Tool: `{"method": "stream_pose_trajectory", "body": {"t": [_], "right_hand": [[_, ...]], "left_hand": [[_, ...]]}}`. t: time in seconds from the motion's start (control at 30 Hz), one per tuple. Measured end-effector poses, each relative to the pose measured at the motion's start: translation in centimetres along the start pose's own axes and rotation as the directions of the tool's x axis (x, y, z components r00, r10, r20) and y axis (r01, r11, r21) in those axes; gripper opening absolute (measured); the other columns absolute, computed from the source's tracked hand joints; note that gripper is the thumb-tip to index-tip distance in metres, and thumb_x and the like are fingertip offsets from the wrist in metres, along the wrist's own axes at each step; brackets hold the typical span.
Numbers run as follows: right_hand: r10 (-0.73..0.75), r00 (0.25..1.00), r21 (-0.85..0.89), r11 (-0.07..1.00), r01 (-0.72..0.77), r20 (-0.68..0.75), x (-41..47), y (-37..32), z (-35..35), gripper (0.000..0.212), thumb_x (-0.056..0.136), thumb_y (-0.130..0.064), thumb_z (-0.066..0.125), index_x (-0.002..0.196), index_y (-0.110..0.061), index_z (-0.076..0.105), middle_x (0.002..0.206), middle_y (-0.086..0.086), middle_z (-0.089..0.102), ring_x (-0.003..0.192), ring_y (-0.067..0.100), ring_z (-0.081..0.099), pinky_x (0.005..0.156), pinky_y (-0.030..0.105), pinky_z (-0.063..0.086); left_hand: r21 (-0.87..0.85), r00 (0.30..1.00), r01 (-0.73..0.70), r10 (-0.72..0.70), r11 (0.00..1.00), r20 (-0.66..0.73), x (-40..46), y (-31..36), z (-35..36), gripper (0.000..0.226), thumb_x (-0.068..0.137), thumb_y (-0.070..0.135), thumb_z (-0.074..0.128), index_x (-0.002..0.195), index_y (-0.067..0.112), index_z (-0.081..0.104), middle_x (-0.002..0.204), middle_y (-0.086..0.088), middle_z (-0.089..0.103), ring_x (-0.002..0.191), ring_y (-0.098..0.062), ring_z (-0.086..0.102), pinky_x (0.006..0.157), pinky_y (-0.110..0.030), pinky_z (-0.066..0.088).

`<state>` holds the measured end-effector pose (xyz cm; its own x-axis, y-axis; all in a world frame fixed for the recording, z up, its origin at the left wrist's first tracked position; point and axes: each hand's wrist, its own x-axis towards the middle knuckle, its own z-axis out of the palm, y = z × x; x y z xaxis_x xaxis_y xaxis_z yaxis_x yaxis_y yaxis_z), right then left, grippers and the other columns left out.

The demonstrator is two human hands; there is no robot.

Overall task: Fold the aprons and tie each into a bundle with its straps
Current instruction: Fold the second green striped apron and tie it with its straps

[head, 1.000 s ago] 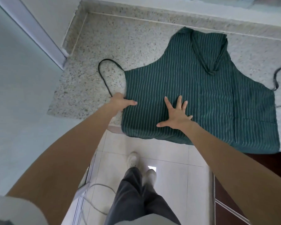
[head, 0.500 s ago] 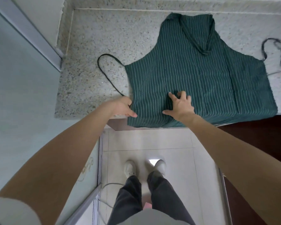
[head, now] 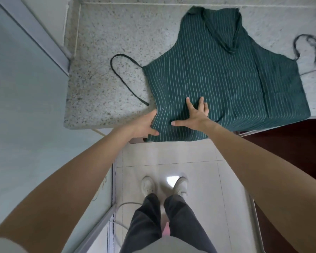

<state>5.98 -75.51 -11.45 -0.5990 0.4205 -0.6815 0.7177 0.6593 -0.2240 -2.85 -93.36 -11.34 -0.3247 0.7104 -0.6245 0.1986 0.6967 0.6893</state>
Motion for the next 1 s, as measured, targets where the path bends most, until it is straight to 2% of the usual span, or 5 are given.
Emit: {"method": "stream_pose_trajectory", "body": {"t": [0.17,0.33,0.6,0.8,1.0], "right_hand": [[-0.001,0.965,0.286,0.955,0.078,-0.262,-1.5,0.3,0.3,0.075,0.088,-0.032,0.063,0.149,-0.023,0.02,0.156,0.014,0.007,0.142,0.034,0.007,0.115,0.044,0.018],[-0.083,0.913,0.526,0.795,0.302,-0.399,-5.5,-0.6,1.1,0.02,0.092,-0.035,0.054,0.098,-0.016,0.057,0.094,0.003,0.064,0.089,0.018,0.059,0.077,0.028,0.045],[-0.199,0.887,0.484,0.777,0.402,-0.418,-5.4,-0.1,-2.5,0.002,0.085,-0.01,0.063,0.084,-0.009,0.064,0.074,0.001,0.065,0.069,0.012,0.058,0.073,0.028,0.047],[0.12,0.905,0.744,0.618,0.252,-0.407,-4.1,3.5,-5.5,0.023,0.091,-0.006,0.04,0.073,-0.019,0.046,0.067,0.004,0.049,0.067,0.021,0.047,0.062,0.039,0.044],[0.257,0.775,0.752,0.536,0.383,-0.577,-4.3,11.8,-9.5,0.019,0.096,-0.003,0.035,0.102,-0.016,0.047,0.071,0.0,0.044,0.059,0.012,0.036,0.055,0.027,0.031]], "left_hand": [[-0.096,0.995,0.014,-0.024,0.995,-0.102,-0.3,1.6,0.4,0.071,0.096,0.017,0.05,0.15,0.034,0.008,0.151,-0.006,0.031,0.114,-0.025,0.056,0.088,-0.037,0.054],[-0.406,1.0,-0.01,0.003,0.914,-0.018,-1.1,4.9,0.7,0.087,0.093,0.007,0.055,0.146,0.046,-0.002,0.152,-0.017,0.019,0.087,-0.025,0.066,0.073,-0.034,0.059],[-0.457,0.983,-0.027,0.108,0.889,0.152,-1.0,9.2,0.9,0.101,0.085,-0.012,0.043,0.135,0.066,0.005,0.151,-0.026,0.02,0.083,-0.019,0.069,0.075,-0.038,0.058],[-0.199,0.987,-0.105,0.078,0.974,-0.142,1.3,13.1,1.6,0.088,0.093,0.002,0.042,0.138,0.061,-0.005,0.093,-0.006,0.065,0.069,-0.021,0.064,0.058,-0.031,0.058],[0.206,0.906,-0.167,0.232,0.964,-0.354,6.4,17.4,3.6,0.075,0.088,0.01,0.061,0.144,0.024,0.012,0.13,-0.015,0.043,0.089,-0.023,0.057,0.084,-0.04,0.05]]}}
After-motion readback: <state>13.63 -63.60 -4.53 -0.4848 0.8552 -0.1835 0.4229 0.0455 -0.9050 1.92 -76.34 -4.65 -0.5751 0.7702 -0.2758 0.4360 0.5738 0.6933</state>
